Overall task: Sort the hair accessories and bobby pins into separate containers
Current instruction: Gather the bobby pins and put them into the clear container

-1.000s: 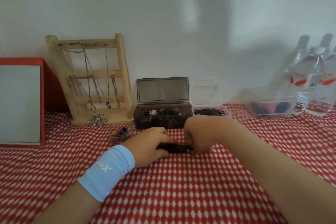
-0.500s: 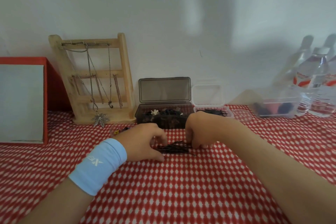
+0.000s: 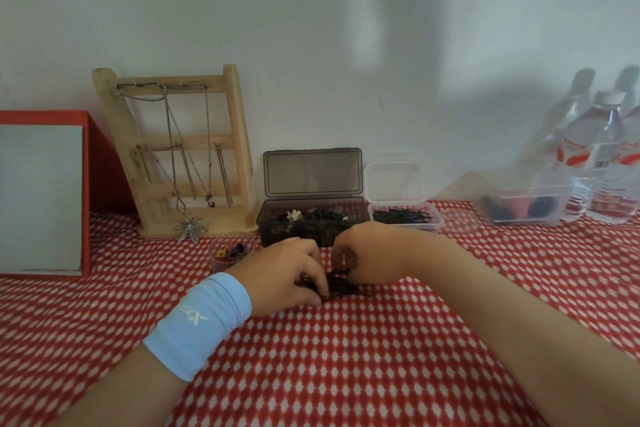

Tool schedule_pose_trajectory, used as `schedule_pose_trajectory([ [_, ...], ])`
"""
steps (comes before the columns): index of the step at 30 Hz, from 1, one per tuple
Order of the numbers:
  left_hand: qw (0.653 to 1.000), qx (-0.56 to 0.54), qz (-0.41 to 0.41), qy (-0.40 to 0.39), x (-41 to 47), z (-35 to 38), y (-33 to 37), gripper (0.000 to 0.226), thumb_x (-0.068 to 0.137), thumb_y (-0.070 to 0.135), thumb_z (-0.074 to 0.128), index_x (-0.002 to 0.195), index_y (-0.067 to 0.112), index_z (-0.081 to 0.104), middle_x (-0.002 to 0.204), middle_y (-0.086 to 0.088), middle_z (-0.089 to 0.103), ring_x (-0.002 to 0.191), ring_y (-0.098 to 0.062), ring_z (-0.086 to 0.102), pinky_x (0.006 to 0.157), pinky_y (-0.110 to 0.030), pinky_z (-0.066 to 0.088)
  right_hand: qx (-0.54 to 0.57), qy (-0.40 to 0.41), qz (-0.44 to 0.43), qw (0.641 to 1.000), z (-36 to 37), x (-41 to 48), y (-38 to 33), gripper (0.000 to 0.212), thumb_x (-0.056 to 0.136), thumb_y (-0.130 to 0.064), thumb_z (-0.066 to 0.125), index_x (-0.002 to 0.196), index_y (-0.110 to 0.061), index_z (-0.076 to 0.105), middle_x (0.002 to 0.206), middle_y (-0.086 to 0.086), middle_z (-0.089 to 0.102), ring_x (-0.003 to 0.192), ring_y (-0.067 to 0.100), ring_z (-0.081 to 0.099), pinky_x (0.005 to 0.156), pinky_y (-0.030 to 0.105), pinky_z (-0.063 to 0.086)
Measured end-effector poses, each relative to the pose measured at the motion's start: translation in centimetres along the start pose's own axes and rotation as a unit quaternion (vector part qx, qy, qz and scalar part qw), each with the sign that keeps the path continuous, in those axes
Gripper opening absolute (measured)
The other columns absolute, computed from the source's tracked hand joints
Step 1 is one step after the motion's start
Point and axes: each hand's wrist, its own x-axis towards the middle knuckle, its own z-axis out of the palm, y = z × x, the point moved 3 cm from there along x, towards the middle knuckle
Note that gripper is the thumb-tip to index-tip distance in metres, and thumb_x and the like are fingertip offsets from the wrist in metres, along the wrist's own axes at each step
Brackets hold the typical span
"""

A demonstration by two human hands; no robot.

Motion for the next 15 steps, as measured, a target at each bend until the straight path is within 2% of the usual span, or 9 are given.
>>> schedule_pose_trajectory([
  [3,0.993,-0.109,-0.019,0.051,-0.1,-0.9,-0.2,0.007,0.085,0.034,0.073,0.089,0.04,0.075,0.099,0.02,0.056,0.099,0.003,0.054,0.091,-0.021,0.045,0.011,0.009,0.0,1.0,0.0,0.0,0.2,0.034,0.092,-0.023,0.067,0.126,-0.027,0.066,0.105,-0.009,0.06,0.096,0.012,0.058,0.086,0.025,0.051],
  [5,0.973,-0.201,-0.031,0.106,-0.4,-1.9,-0.4,0.011,0.088,0.024,0.072,0.089,0.033,0.076,0.093,0.018,0.067,0.09,0.002,0.062,0.081,-0.013,0.046,0.023,0.009,0.003,1.0,-0.2,-0.1,0.3,0.034,0.092,-0.019,0.066,0.125,-0.029,0.068,0.11,-0.009,0.063,0.099,0.012,0.06,0.09,0.028,0.053],
  [7,0.952,-0.266,-0.044,0.147,-0.6,-2.7,-0.5,0.01,0.09,0.014,0.068,0.09,0.022,0.075,0.081,0.016,0.071,0.074,0.001,0.065,0.071,-0.012,0.048,0.023,0.002,0.001,1.0,-0.3,-0.2,0.2,0.035,0.093,-0.014,0.065,0.124,-0.029,0.07,0.116,-0.007,0.065,0.102,0.013,0.062,0.092,0.029,0.054],
  [9,0.937,-0.298,-0.058,0.171,-0.8,-3.1,-0.6,0.01,0.092,0.011,0.066,0.091,0.018,0.073,0.072,0.01,0.07,0.065,-0.005,0.065,0.064,-0.015,0.05,0.022,0.001,-0.002,1.0,-0.4,-0.1,0.3,0.037,0.094,-0.011,0.06,0.124,-0.029,0.07,0.121,-0.007,0.066,0.104,0.013,0.062,0.092,0.027,0.053],
  [11,0.932,-0.306,-0.066,0.184,-0.9,-3.3,-0.9,0.01,0.092,0.01,0.065,0.09,0.018,0.071,0.07,0.007,0.07,0.064,-0.009,0.066,0.063,-0.019,0.053,0.041,0.017,-0.003,0.999,-0.7,0.0,0.4,0.042,0.094,-0.006,0.053,0.127,-0.028,0.068,0.126,-0.007,0.066,0.109,0.012,0.062,0.096,0.027,0.052],
  [13,0.928,-0.312,-0.068,0.191,-0.9,-3.2,-0.9,0.01,0.092,0.01,0.065,0.089,0.018,0.07,0.07,0.004,0.07,0.064,-0.011,0.067,0.063,-0.021,0.054,0.118,0.055,-0.02,0.991,-1.2,-0.1,0.1,0.043,0.092,-0.007,0.053,0.125,-0.028,0.069,0.123,-0.01,0.069,0.108,0.007,0.064,0.098,0.029,0.052],
  [15,0.924,-0.319,-0.065,0.2,-0.8,-3.1,-0.7,0.009,0.091,0.008,0.065,0.089,0.016,0.07,0.072,0.0,0.07,0.063,-0.013,0.067,0.062,-0.022,0.055,0.216,0.079,-0.049,0.972,-1.5,-0.5,-0.5,0.031,0.091,-0.018,0.058,0.115,-0.03,0.074,0.113,-0.015,0.073,0.101,0.0,0.066,0.094,0.027,0.053],
])
